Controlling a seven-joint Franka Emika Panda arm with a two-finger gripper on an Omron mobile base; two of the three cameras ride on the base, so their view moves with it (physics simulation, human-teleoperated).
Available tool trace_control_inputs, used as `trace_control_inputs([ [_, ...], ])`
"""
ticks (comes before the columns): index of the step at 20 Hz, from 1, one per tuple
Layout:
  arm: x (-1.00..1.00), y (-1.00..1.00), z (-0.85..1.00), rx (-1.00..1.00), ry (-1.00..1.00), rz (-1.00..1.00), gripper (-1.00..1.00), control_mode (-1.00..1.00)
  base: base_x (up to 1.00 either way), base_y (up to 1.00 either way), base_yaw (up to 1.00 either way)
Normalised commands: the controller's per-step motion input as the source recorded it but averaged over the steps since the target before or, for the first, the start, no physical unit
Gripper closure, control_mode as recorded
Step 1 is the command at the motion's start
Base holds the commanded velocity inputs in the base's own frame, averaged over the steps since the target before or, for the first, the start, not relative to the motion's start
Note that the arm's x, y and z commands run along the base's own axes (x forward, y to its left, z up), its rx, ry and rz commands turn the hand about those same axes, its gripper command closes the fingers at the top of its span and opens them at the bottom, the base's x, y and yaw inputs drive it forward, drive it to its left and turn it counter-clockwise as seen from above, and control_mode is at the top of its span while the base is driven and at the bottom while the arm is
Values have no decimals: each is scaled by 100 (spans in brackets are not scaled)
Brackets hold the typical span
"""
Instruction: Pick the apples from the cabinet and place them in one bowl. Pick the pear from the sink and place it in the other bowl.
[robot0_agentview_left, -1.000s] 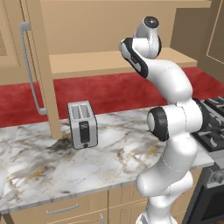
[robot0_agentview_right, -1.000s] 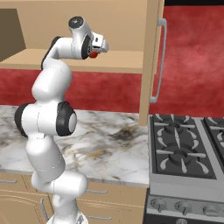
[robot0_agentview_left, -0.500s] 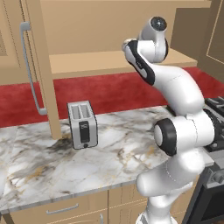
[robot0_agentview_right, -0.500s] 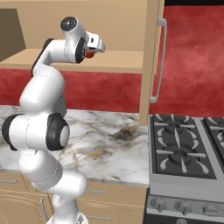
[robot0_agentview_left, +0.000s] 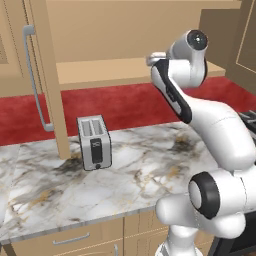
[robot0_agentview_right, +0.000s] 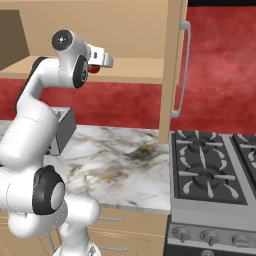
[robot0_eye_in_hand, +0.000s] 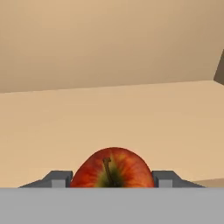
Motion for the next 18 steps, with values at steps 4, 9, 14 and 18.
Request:
trace_control_inputs([
  [4, -78, 0, 24, 1, 6, 0, 100, -100, 0, 0, 0],
  [9, -64, 0, 13, 3, 20, 0, 100, -100, 0, 0, 0],
  [14, -48, 0, 0, 0, 24, 0, 100, -100, 0, 0, 0],
  [18, -58, 0, 0, 0, 20, 0, 100, -100, 0, 0, 0],
])
